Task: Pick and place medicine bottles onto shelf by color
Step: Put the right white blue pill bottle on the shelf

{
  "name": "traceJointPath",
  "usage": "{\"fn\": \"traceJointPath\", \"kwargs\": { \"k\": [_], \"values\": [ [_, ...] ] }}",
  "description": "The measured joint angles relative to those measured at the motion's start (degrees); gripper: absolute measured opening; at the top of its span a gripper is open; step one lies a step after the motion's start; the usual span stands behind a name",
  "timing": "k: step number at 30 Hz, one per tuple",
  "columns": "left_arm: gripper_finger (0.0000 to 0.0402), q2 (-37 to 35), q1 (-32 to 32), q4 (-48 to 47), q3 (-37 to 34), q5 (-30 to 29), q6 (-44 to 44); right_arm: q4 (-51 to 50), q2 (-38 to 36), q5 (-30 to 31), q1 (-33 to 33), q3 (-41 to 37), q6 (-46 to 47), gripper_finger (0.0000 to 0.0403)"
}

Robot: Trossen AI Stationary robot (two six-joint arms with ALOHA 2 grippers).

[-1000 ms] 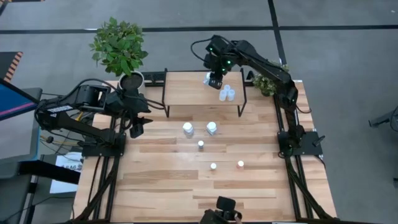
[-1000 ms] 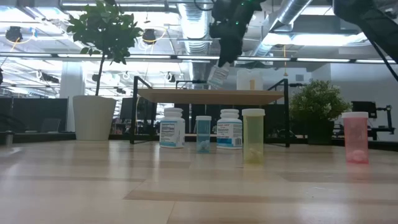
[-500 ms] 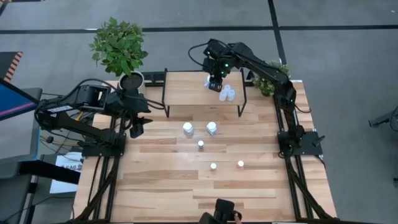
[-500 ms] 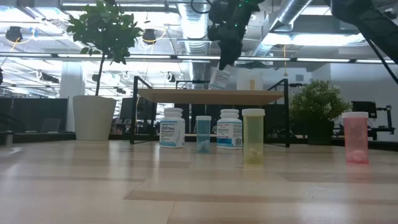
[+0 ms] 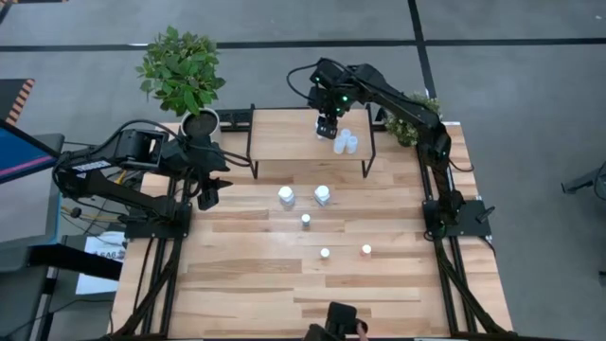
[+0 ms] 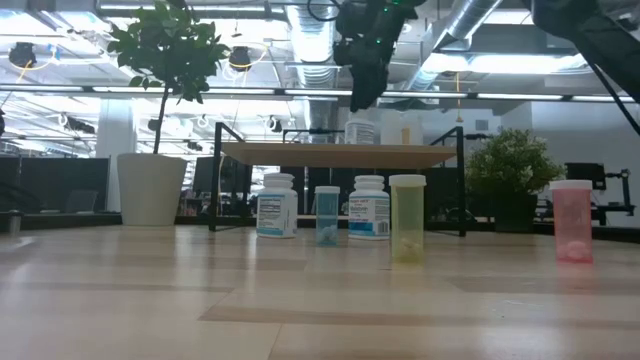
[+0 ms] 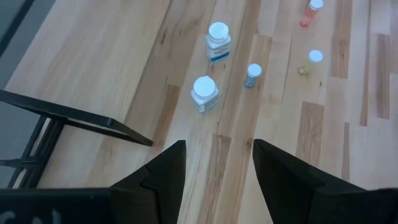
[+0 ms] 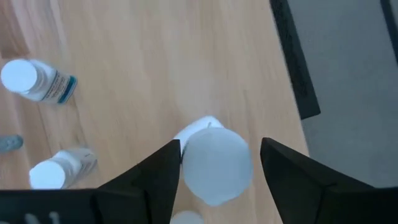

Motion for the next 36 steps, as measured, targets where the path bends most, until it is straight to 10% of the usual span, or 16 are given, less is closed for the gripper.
{"fn": "traceJointPath", "kwargs": {
  "k": [25, 36],
  "values": [
    [0.0174, -0.02, 0.0, -0.03, 0.0, 0.02, -0.24, -14.54, -18.02, -4.73, 14.6, -0.12, 23.6, 0.0244],
    [0.0174, -0.02, -0.07, -0.15, 0.0, 0.28, 0.1, -6.99, -36.01, 1.31, 26.11, -31.87, 34.72, 0.0244]
  ]
}}
